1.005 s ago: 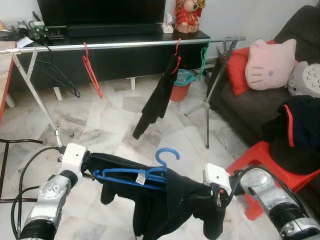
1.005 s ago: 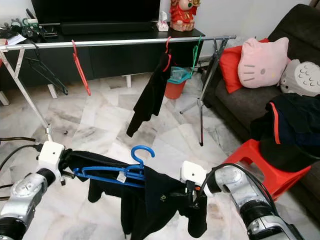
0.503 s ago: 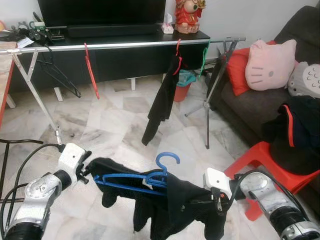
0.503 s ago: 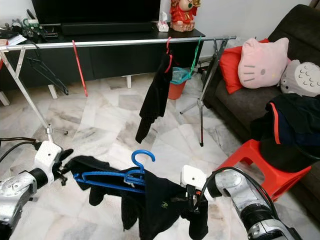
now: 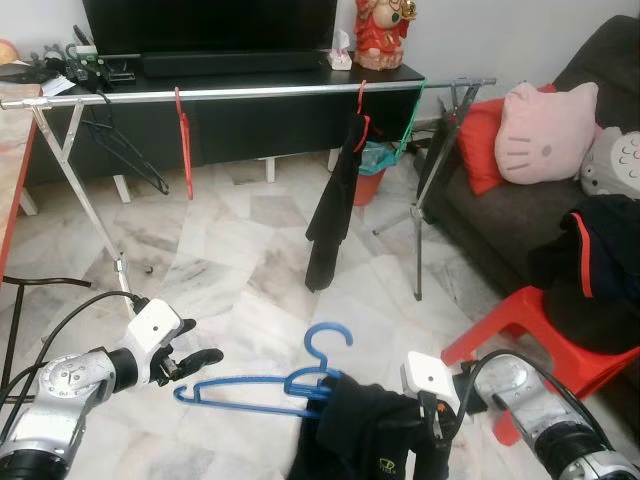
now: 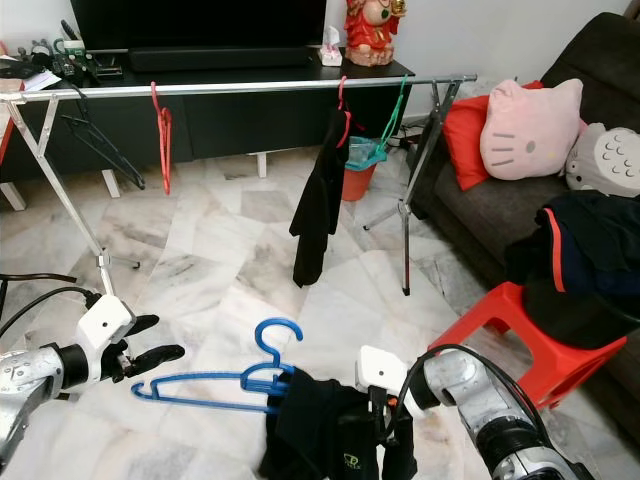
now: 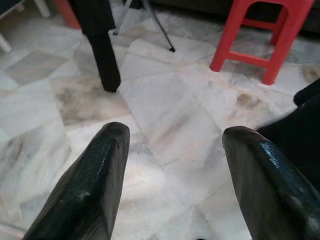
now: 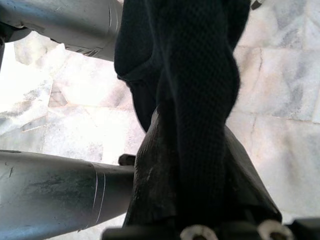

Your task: Hang hanger

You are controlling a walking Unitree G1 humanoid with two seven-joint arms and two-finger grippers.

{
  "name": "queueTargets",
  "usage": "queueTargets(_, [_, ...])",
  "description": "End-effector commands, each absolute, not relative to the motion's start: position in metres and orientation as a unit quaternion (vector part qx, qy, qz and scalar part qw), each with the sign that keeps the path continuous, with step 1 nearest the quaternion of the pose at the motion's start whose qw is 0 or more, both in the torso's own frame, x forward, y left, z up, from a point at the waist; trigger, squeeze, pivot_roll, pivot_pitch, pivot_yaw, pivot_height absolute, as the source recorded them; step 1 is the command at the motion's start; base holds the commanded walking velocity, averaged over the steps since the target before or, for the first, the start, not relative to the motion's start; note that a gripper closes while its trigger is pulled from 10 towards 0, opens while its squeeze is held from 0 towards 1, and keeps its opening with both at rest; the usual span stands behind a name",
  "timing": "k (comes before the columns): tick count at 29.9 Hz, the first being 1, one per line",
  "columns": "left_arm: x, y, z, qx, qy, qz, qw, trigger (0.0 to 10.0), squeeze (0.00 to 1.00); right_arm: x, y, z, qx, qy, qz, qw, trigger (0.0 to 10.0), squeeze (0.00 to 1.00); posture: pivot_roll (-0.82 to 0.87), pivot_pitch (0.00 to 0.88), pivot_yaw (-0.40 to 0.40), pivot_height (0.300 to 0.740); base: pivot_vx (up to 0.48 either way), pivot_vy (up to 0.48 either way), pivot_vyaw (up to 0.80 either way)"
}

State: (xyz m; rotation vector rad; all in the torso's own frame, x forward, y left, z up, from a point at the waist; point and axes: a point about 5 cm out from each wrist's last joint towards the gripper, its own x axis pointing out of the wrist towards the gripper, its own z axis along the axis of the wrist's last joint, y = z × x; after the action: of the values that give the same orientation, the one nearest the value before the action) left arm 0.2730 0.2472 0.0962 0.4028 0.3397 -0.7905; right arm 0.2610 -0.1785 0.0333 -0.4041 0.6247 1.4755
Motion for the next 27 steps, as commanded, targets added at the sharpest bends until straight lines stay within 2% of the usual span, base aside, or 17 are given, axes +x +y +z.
queueTargets(1, [0.273,0.249,0.103,0.202,0.163,-0.386,0.885,10.0,0.00,0.264,-0.177,0.039,-0.190,0.267,0.663,0.673,0.0,0.00,0.09,0.000,-0.105,0.740,0.000,0.000,0.00])
queueTargets(5, [0.272,0.276,0.120,0.264,0.182,-0.358,0.877,10.0,0.00,0.262,-0.177,0.036,-0.193,0.274,0.668,0.665,0.0,0.00,0.09,0.000,-0.104,0.740,0.000,0.000,0.00])
queueTargets(8, [0.264,0.282,0.132,0.224,0.189,-0.379,0.878,10.0,0.00,0.260,-0.177,0.034,-0.198,0.279,0.671,0.658,0.0,0.00,0.10,0.000,-0.107,0.740,0.000,0.000,0.00])
queueTargets(11, [0.254,0.276,0.140,0.165,0.187,-0.421,0.872,10.0,0.00,0.260,-0.175,0.034,-0.199,0.280,0.672,0.656,0.0,0.00,0.10,0.000,-0.108,0.740,0.000,0.000,0.00])
queueTargets(13, [0.248,0.273,0.139,0.161,0.197,-0.442,0.860,10.0,0.00,0.260,-0.175,0.033,-0.201,0.282,0.672,0.654,0.0,0.00,0.10,0.000,-0.112,0.740,0.000,0.000,0.00])
queueTargets(16, [0.235,0.257,0.125,0.152,0.227,-0.495,0.825,10.0,0.00,0.260,-0.174,0.032,-0.203,0.282,0.672,0.654,0.0,0.00,0.10,0.000,-0.116,0.740,0.000,0.000,0.00])
queueTargets(27, [0.229,0.214,0.104,0.117,0.236,-0.540,0.799,10.0,0.00,0.266,-0.170,0.035,-0.225,0.279,0.670,0.651,0.0,0.00,0.10,0.000,-0.122,0.740,0.000,0.000,0.00])
